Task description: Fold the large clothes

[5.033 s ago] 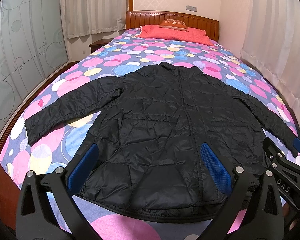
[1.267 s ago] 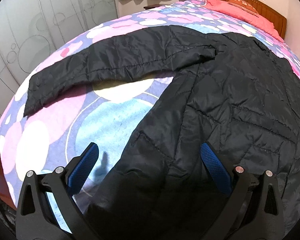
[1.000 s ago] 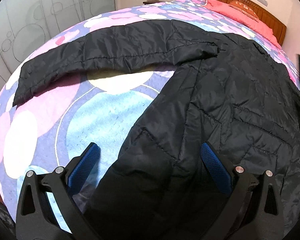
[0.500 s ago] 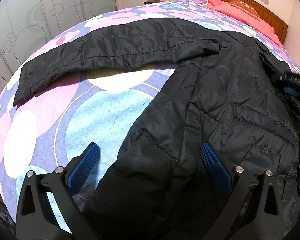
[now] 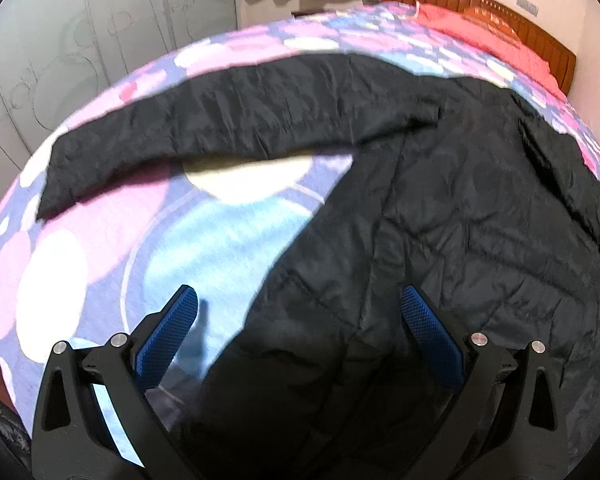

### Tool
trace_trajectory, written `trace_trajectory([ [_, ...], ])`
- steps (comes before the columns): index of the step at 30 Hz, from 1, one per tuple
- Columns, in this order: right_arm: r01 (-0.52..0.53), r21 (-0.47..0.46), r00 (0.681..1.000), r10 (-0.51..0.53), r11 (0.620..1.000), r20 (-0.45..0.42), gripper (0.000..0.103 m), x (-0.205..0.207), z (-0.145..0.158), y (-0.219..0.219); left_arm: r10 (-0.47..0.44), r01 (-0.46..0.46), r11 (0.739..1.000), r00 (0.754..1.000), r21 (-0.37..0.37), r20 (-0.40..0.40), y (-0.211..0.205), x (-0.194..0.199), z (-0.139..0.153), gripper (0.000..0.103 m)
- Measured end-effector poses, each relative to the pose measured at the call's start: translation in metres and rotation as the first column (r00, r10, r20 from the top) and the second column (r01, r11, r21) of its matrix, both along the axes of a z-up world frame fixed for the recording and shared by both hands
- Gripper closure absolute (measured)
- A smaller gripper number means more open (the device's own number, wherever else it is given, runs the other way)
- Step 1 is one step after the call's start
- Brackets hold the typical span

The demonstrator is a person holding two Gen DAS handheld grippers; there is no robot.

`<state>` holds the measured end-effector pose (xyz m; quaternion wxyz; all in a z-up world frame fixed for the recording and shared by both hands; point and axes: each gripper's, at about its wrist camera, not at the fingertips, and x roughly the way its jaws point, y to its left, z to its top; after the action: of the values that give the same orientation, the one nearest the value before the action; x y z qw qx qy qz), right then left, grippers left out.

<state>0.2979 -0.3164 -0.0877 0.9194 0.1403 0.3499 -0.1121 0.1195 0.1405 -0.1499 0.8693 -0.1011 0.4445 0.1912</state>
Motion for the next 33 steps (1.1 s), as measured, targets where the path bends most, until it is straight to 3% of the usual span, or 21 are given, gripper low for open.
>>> trace_trajectory([
  [3,0.035,-0.006,0.997,-0.035,0.999,-0.069,0.046,0.015,-0.023,-0.016,0.005,-0.005,1.000,1.000,-0.001,-0.004,0.003,0.004,0.001,0.002],
  [6,-0.013,-0.021,0.984,0.009,1.000,-0.178,0.045,0.029,-0.062,-0.004,0.007,-0.007,1.000,1.000,-0.009,-0.020,0.004,0.007,-0.004,0.002],
  [8,-0.040,-0.097,0.981,0.021,0.994,-0.192,0.044,0.033,-0.080,0.007,0.003,-0.003,1.000,1.000,-0.007,-0.030,0.002,0.010,-0.007,0.002],
  [10,-0.050,-0.139,0.979,0.020,0.989,-0.205,0.044,0.036,-0.073,0.016,0.003,-0.003,1.000,0.999,-0.009,-0.036,0.002,0.011,-0.008,0.002],
  [15,-0.099,-0.080,0.991,0.090,0.992,-0.100,0.044,0.008,-0.043,0.037,0.004,-0.005,0.999,0.999,-0.039,-0.035,0.006,0.010,-0.010,0.002],
  [18,-0.161,-0.032,0.975,0.154,0.986,-0.161,0.044,0.014,-0.063,0.054,0.001,-0.003,1.000,0.999,-0.030,-0.039,0.006,0.010,-0.011,0.002],
  [19,-0.171,-0.043,0.964,0.158,0.984,-0.214,0.043,0.019,-0.083,0.062,0.001,-0.002,1.000,0.999,-0.029,-0.038,0.006,0.010,-0.012,0.002],
  [20,-0.172,-0.078,0.965,0.152,0.982,-0.213,0.043,0.021,-0.088,0.066,0.001,-0.002,1.000,0.999,-0.032,-0.037,0.005,0.011,-0.012,0.002],
  [22,-0.165,-0.107,0.966,0.138,0.981,-0.220,0.043,0.022,-0.078,0.072,0.001,-0.002,0.999,0.999,-0.037,-0.035,0.008,0.009,-0.011,0.002],
  [24,-0.177,-0.071,0.968,0.161,0.982,-0.192,0.043,0.018,-0.067,0.079,0.000,-0.001,0.999,0.999,-0.039,-0.034,0.008,0.009,-0.012,0.002],
  [26,-0.208,-0.112,0.968,0.189,0.972,-0.164,0.043,0.015,-0.060,0.099,-0.001,0.000,0.999,0.999,-0.036,-0.036,0.007,0.009,-0.012,0.002],
  [30,-0.263,-0.142,0.946,0.226,0.954,-0.234,0.043,0.031,-0.088,0.120,0.000,-0.001,0.999,0.999,-0.042,-0.035,0.007,0.010,-0.013,0.002],
  [33,-0.268,-0.104,0.942,0.238,0.958,-0.236,0.043,0.035,-0.084,0.111,-0.002,0.000,0.999,0.999,-0.039,-0.036,0.007,0.009,-0.013,0.002],
])
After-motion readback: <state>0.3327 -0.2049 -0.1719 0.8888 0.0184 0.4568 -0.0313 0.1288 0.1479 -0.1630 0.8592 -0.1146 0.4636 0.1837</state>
